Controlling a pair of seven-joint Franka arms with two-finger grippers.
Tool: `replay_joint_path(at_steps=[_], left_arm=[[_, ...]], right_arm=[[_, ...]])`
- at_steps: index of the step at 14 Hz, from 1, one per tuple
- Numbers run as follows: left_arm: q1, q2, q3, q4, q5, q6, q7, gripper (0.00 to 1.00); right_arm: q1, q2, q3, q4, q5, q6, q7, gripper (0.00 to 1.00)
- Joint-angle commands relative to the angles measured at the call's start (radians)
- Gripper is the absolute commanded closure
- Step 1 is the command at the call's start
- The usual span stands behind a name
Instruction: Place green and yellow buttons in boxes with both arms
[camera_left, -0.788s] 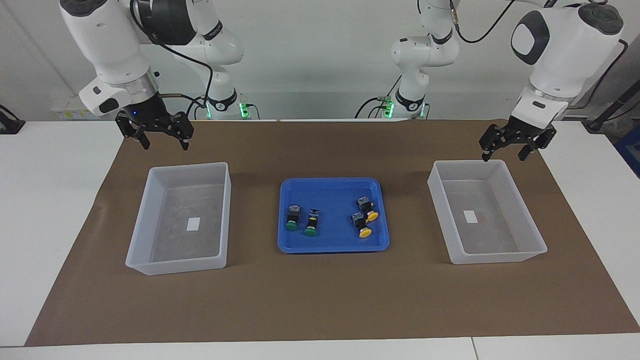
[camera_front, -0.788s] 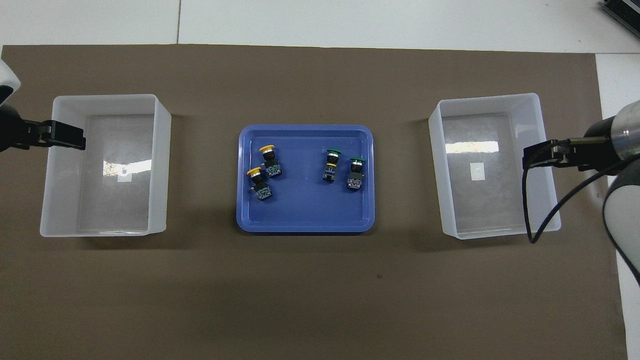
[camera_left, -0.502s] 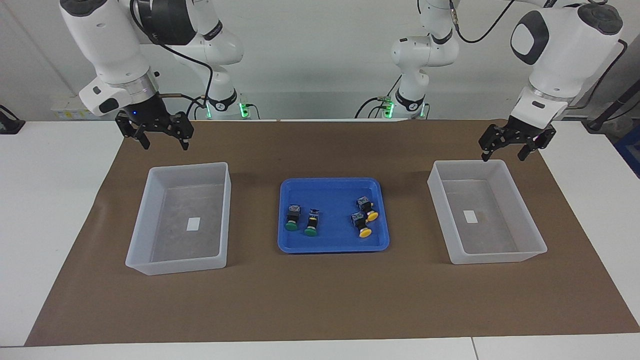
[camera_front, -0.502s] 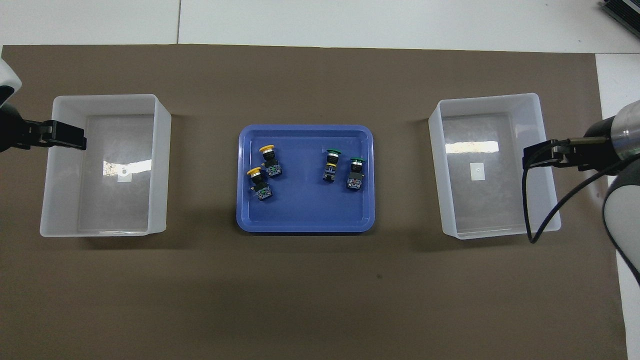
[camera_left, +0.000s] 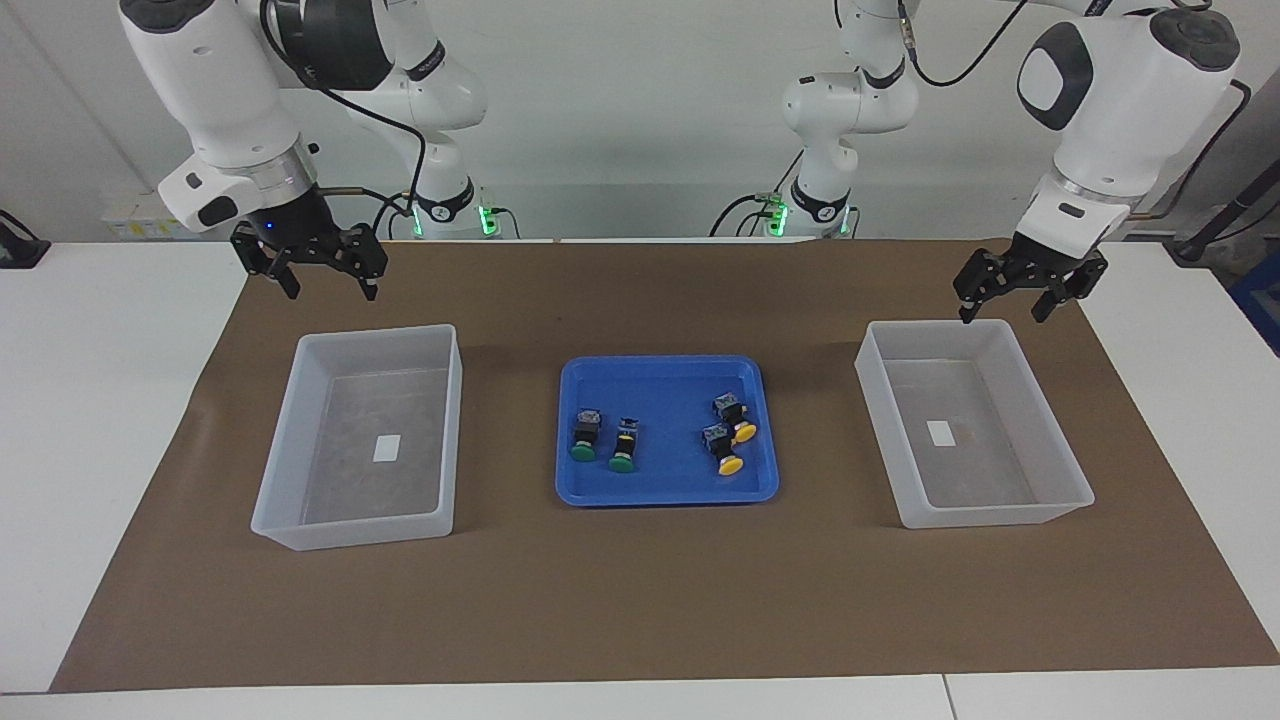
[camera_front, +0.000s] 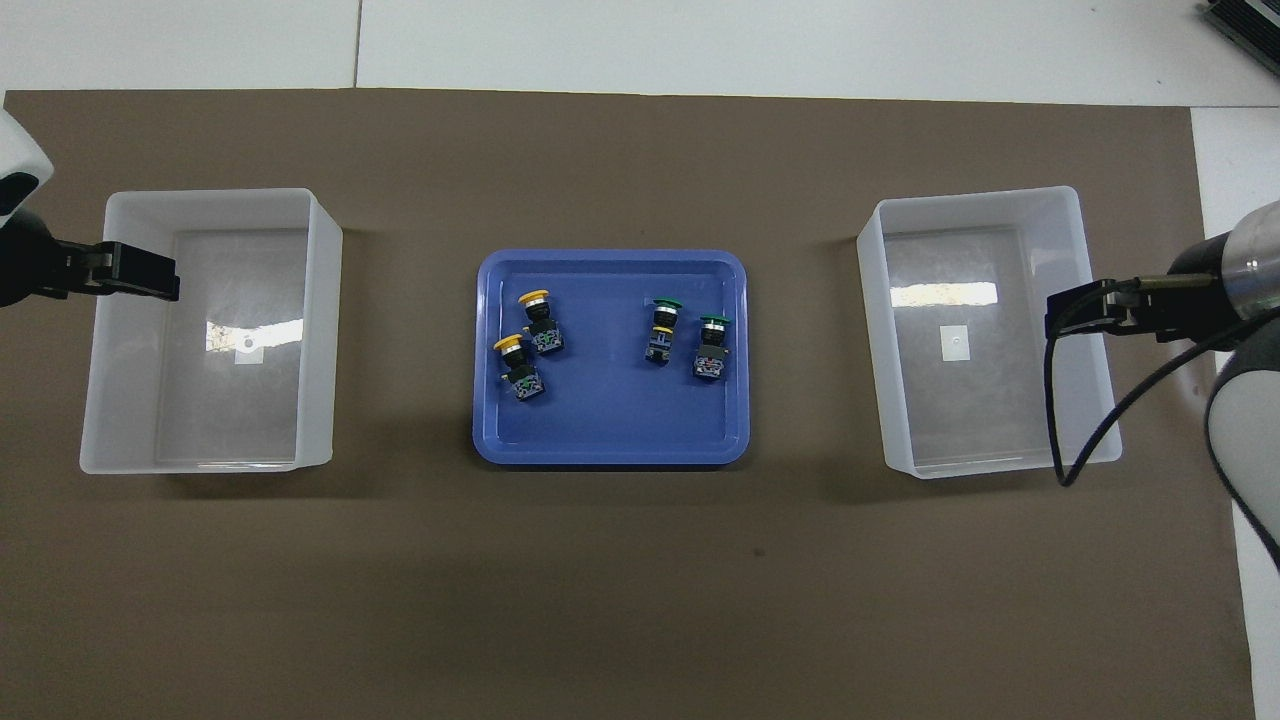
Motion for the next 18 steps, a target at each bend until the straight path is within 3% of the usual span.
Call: replay_joint_path(at_steps=[1, 14, 18], left_arm=[[-0.009, -0.006, 0.005, -0.012, 0.004, 0.002, 0.001, 0.00], [-0.047, 0.011, -0.003, -0.023, -0.006, 0.036, -0.092, 0.00], [-0.121, 0.046, -0.001, -0.029, -0.006, 0.082, -0.201, 0.00]], right_arm=[[-0.004, -0.012, -0.002, -0.011, 0.027, -0.004, -0.029, 0.00], [-0.004, -0.012, -0.003, -0.011, 0.027, -0.004, -0.029, 0.00], [-0.004, -0.012, -0.002, -0.011, 0.027, -0.006, -0.029, 0.00]])
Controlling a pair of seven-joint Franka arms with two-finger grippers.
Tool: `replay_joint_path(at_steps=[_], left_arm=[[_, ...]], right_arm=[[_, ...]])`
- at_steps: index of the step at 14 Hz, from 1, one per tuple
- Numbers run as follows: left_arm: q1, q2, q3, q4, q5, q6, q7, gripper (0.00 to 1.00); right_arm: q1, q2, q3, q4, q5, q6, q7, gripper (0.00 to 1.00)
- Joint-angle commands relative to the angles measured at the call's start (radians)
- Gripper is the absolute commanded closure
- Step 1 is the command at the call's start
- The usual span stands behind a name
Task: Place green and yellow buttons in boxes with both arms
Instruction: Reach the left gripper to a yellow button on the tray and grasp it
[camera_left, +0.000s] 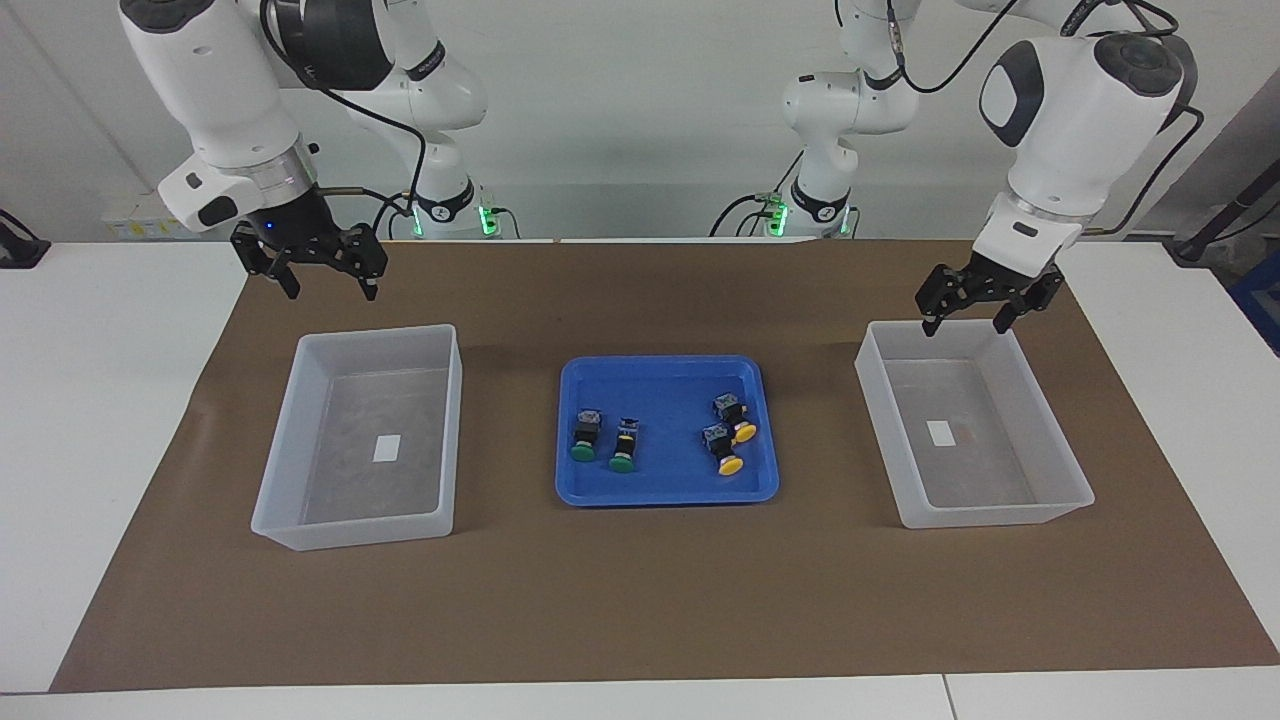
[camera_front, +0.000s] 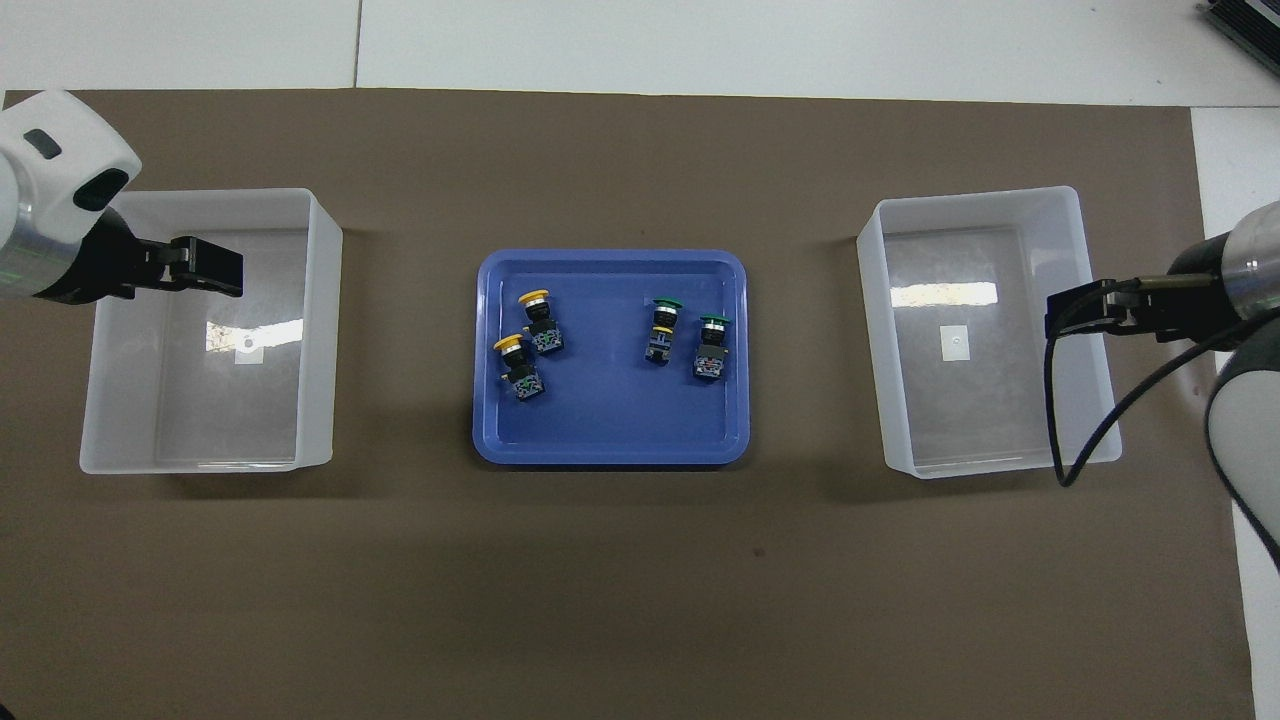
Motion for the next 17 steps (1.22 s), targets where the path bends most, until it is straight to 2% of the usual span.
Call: replay_joint_path(at_steps=[1, 8, 10, 14, 17], left_arm=[[-0.050, 0.023, 0.011, -0.018, -0.003, 0.052, -0.079, 0.00], [-0.142, 0.061, 0.011, -0.096, -0.001, 0.183, -0.240, 0.00], [-0.174, 0.051, 0.011, -0.155, -0.003, 0.242, -0.273, 0.00], [-0.246, 0.051, 0.011, -0.185, -0.003, 0.272, -0.354, 0.00], [-0.278, 0.051, 0.010, -0.244, -0.003, 0.364, -0.409, 0.00]], right_arm=[[-0.004, -0.012, -0.003, -0.011, 0.027, -0.004, -0.029, 0.00], [-0.004, -0.012, -0.003, -0.011, 0.027, -0.006, -0.029, 0.00], [-0.004, -0.012, -0.003, -0.011, 0.027, -0.004, -0.029, 0.00], [-0.004, -0.012, -0.002, -0.011, 0.027, -0.006, -0.029, 0.00], [-0.004, -0.012, -0.003, -0.011, 0.027, -0.004, -0.029, 0.00]])
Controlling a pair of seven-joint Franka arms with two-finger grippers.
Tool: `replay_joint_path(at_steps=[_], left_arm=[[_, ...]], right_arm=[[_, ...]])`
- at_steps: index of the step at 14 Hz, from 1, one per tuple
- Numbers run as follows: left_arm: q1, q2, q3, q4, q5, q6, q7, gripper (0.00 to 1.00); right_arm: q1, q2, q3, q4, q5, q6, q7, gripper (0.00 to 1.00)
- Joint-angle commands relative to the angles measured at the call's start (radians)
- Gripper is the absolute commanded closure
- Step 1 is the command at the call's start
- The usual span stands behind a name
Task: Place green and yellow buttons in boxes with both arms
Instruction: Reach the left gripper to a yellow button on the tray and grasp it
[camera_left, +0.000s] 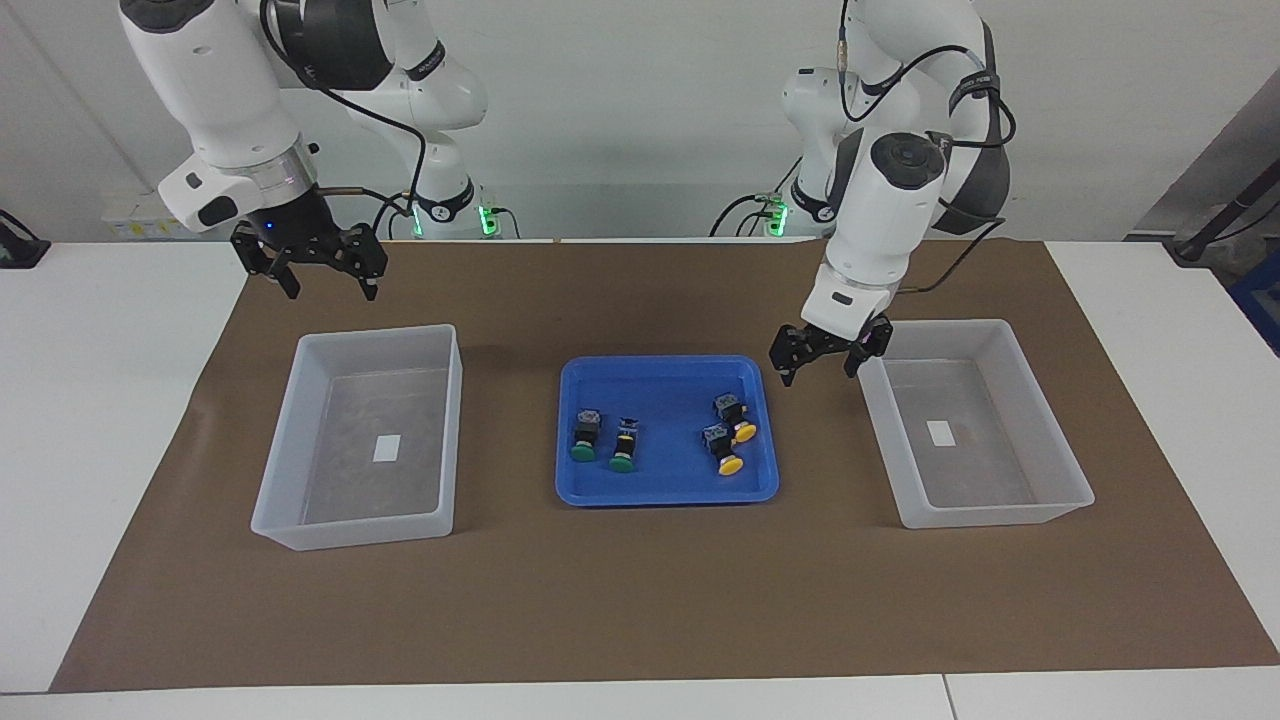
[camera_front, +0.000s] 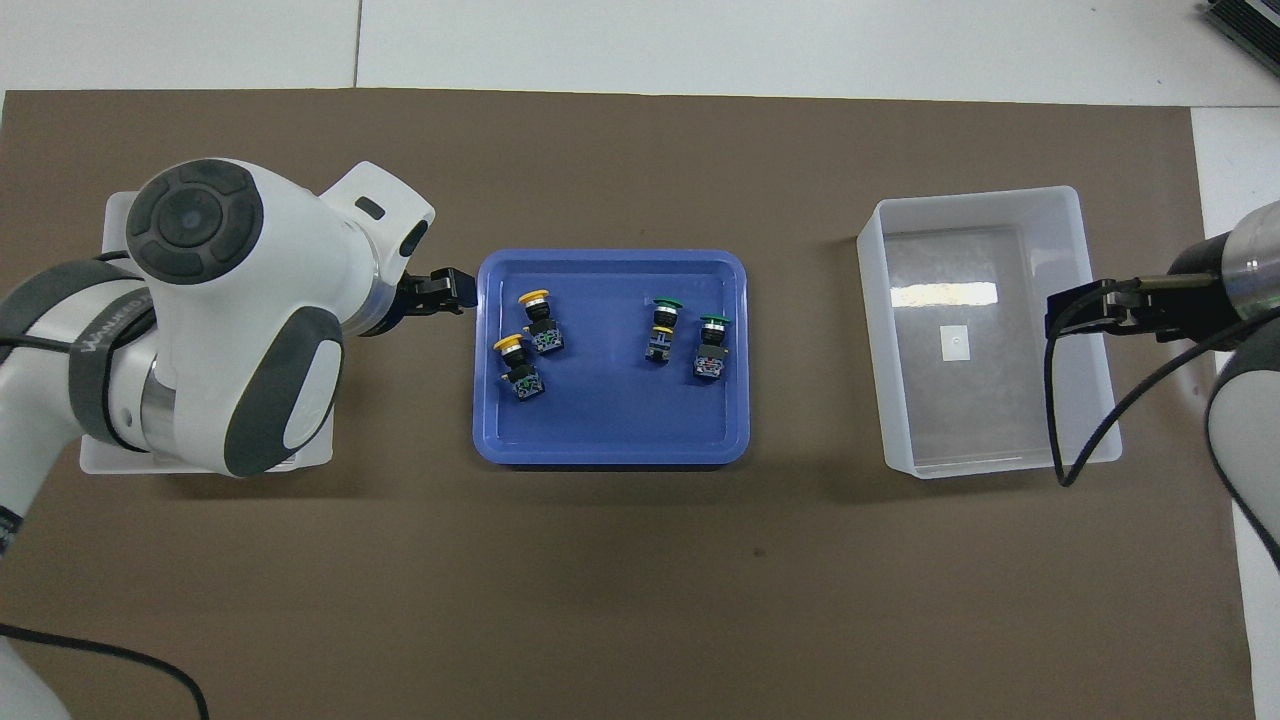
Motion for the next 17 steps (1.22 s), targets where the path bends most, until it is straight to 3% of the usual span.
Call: replay_joint_path(at_steps=[1, 10, 17], left_arm=[[-0.041, -0.012, 0.014, -0.081, -0.003, 0.102, -0.053, 0.00], [-0.140, 0.171, 0.017, -0.105, -0.001, 0.297, -0.179, 0.00], [-0.152, 0.180, 0.017, -0.142, -0.001, 0.311, -0.201, 0.00]], right_arm=[[-0.004, -0.012, -0.003, -0.011, 0.027, -0.004, -0.029, 0.00], [-0.004, -0.012, -0.003, -0.011, 0.027, -0.004, -0.029, 0.00], [-0.004, -0.012, -0.003, -0.011, 0.027, -0.006, -0.029, 0.00]])
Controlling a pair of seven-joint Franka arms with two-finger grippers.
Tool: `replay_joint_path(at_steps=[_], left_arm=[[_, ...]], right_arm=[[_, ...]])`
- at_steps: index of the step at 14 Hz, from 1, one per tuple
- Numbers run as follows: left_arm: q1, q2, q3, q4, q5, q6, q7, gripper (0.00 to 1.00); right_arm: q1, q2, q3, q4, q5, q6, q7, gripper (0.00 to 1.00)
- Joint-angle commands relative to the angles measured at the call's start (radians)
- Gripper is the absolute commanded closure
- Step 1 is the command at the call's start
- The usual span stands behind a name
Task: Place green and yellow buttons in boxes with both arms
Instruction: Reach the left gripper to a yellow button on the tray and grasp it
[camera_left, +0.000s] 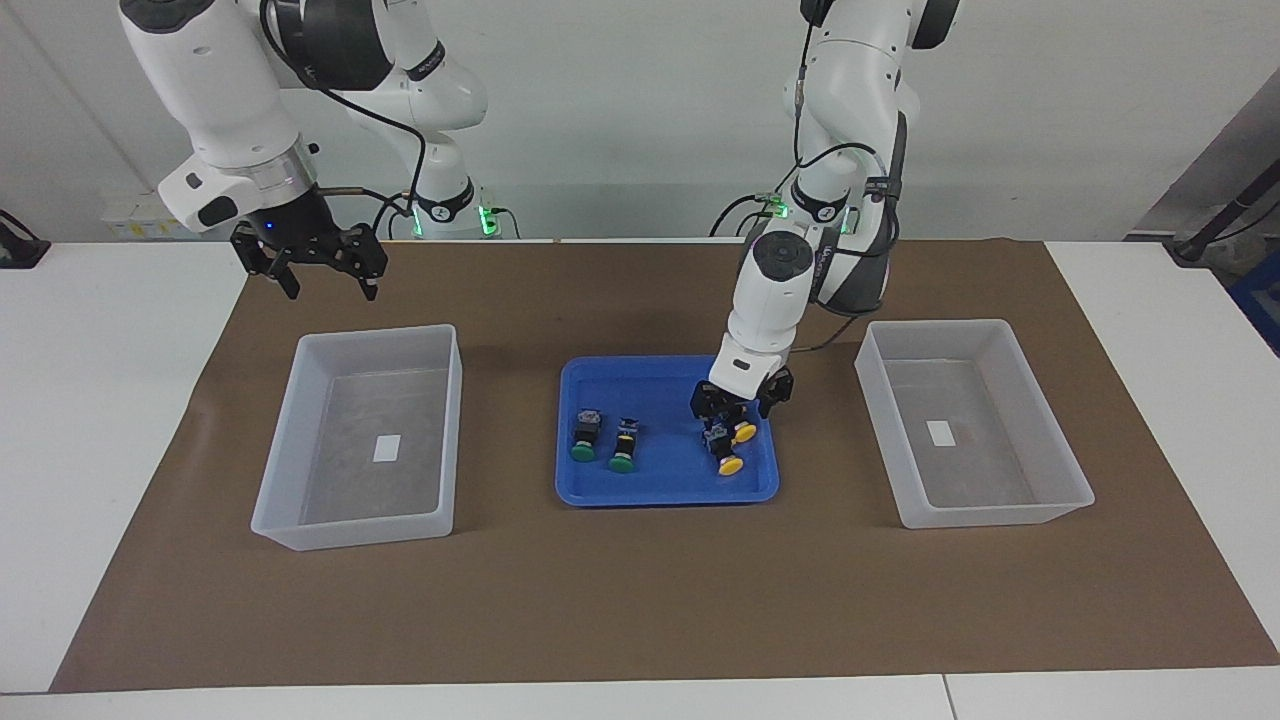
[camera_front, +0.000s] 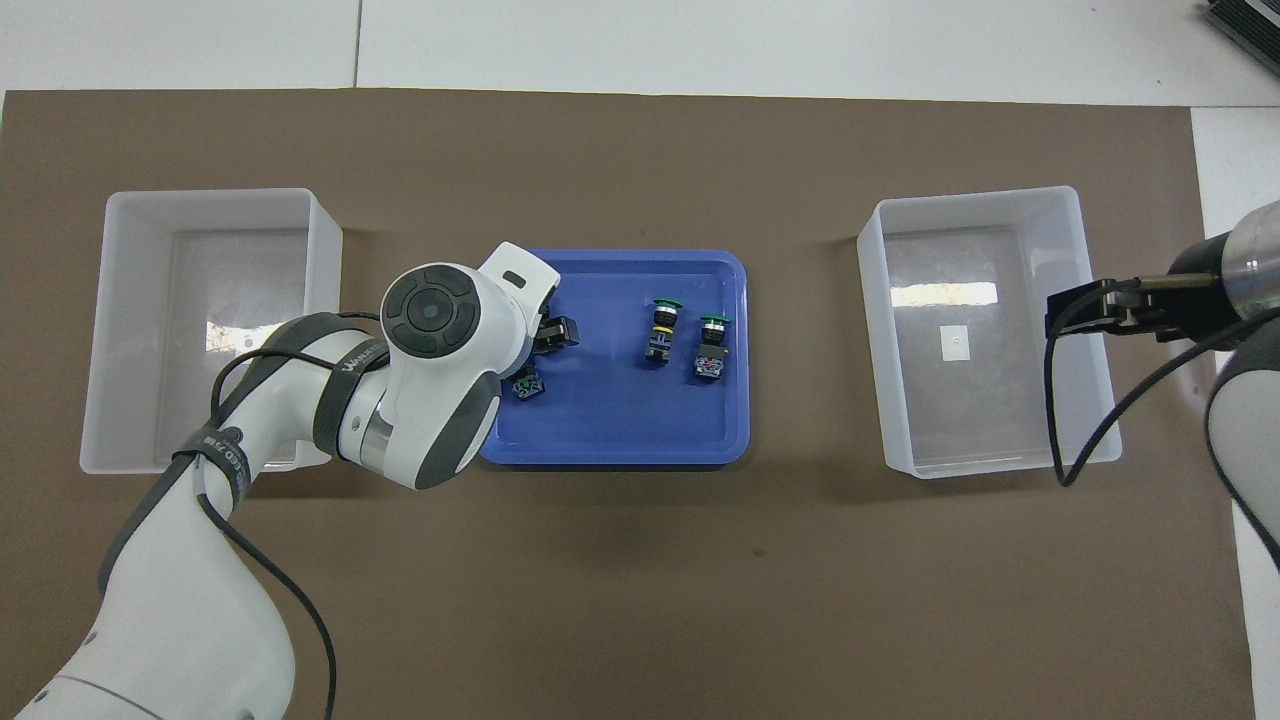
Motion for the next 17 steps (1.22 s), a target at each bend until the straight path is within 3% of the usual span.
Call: replay_joint_path(at_steps=[1, 5, 11, 14, 17], left_arm=[[-0.027, -0.014, 0.015, -0.046, -0.001, 0.035, -0.016, 0.00], [-0.039, -0.014, 0.015, -0.073, -0.001, 0.057, -0.048, 0.00], [-0.047, -0.016, 0.015, -0.076, -0.001, 0.046, -0.071, 0.18], [-0.053, -0.017, 0.015, -0.083, -0.001, 0.047, -0.083, 0.39], [-0.050, -0.019, 0.015, -0.083, -0.001, 0.044, -0.080, 0.70]], right_arm=[[-0.004, -0.012, -0.003, -0.011, 0.027, -0.006, -0.029, 0.00], [-0.004, -0.012, -0.003, -0.011, 0.027, -0.006, -0.029, 0.00], [-0.004, -0.012, -0.003, -0.011, 0.027, -0.004, -0.029, 0.00], [-0.004, -0.012, -0.003, -0.011, 0.027, -0.004, -0.029, 0.00], [-0.004, -0.012, -0.003, -0.011, 0.027, -0.004, -0.029, 0.00]])
